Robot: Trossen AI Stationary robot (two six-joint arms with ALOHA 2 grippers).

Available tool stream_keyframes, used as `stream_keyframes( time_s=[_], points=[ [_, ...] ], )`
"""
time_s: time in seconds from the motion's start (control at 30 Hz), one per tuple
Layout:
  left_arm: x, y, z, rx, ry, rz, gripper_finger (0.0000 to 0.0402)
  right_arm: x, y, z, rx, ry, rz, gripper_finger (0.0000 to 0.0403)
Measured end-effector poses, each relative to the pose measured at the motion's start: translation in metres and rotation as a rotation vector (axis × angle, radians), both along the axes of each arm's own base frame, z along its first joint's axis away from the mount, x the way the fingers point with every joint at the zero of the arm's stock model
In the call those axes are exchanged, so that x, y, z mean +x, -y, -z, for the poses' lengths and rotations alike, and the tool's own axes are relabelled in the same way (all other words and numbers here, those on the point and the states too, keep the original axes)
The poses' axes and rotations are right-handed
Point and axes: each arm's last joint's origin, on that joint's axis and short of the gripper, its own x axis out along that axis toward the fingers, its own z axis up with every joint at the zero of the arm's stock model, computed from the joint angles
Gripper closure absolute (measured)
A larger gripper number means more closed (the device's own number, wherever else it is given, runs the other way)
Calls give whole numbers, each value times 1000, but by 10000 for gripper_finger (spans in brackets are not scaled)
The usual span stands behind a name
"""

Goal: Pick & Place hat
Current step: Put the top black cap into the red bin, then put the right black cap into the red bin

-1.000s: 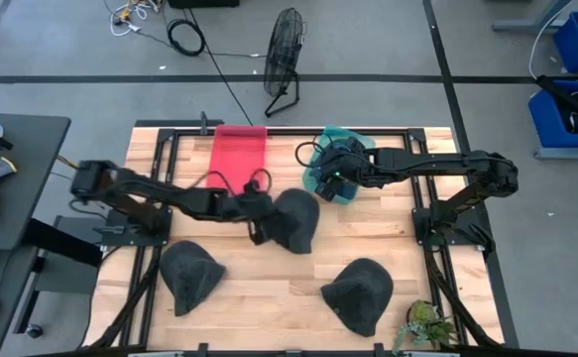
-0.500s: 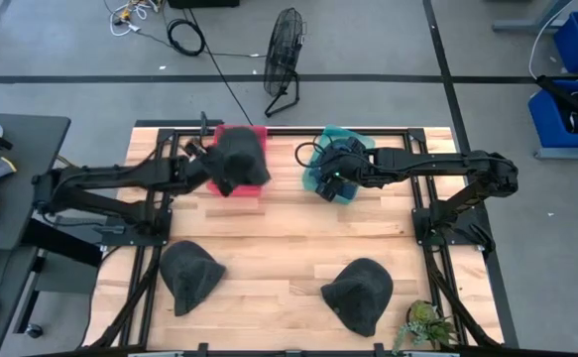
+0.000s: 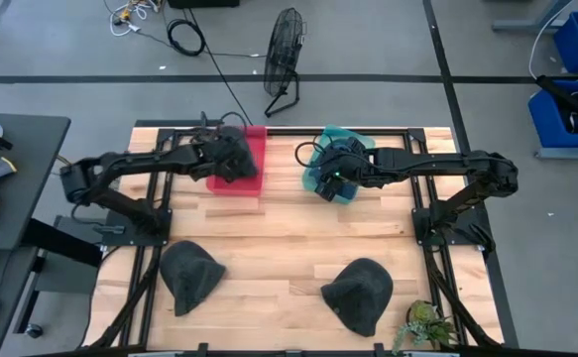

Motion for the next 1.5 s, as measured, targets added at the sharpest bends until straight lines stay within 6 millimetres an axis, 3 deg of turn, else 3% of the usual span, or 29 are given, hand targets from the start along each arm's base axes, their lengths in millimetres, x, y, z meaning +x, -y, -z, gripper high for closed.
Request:
stream_keyframes(
  time_s=[0.13, 0.3, 0.47, 0.77, 1.2, 1.33, 1.5],
  points=[
    [13, -15, 11, 35, 1, 51, 394, 0, 0, 0, 0, 0, 0, 211],
    [24, -16, 13, -38, 113, 176, 392, 0, 0, 0, -1, 0, 0, 211],
    [22, -13, 17, -157, 136, 223, 391, 0, 0, 0, -1, 0, 0, 211],
    [17, -22, 17, -138, 110, 228, 388, 0, 0, 0, -1, 4, 0, 211],
    [2, -32, 21, -174, 37, 161, 260, -1, -1, 1, 32, -17, -25, 211],
    [7, -26, 20, -174, 43, 190, 247, -1, -10, 3, 94, -32, -86, 211],
    [20, -15, 13, -150, 31, 285, 255, -3, -37, 7, 241, -54, -164, 211]
  ],
)
